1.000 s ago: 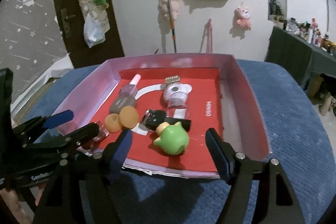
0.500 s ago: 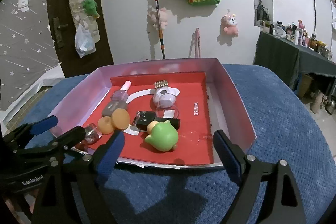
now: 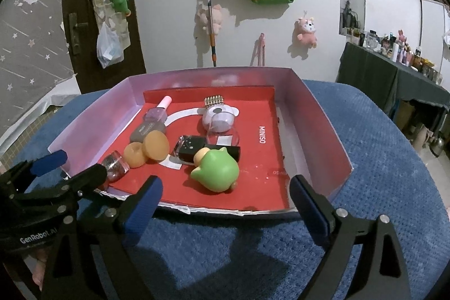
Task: Organize rigid objects
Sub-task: 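Withdraw both open tools up and away from the box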
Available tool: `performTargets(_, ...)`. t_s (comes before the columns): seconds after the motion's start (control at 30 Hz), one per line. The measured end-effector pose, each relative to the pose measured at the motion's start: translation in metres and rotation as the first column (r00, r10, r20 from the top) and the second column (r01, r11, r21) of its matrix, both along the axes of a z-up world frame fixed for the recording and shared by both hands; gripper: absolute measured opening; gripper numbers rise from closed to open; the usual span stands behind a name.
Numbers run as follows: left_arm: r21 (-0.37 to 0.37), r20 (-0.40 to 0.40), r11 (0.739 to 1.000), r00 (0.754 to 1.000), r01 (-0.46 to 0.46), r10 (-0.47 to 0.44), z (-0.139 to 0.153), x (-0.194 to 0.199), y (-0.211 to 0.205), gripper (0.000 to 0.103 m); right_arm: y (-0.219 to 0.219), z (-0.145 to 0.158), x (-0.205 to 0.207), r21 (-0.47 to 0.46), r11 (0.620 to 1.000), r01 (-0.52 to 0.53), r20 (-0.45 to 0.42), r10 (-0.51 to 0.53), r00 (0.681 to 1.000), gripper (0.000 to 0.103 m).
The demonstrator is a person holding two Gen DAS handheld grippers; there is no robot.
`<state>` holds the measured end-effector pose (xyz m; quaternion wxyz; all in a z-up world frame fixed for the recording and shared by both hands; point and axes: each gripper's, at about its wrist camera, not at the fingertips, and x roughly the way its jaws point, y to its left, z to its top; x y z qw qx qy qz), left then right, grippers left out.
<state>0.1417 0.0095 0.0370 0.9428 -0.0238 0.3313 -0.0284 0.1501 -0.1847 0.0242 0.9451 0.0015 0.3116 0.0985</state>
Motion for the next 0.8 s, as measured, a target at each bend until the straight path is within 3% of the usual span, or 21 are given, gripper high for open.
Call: performTargets(0.8, 0.006, -0.053, 1.000, 0.999, -0.004, 0.004, -0.0077, 0.0043, -0.0007, 0.093, 0.0050, -0.0062, 0.0051, -0.015, 1.000, -0.006, -0.052, 0.006, 0.999, 0.100)
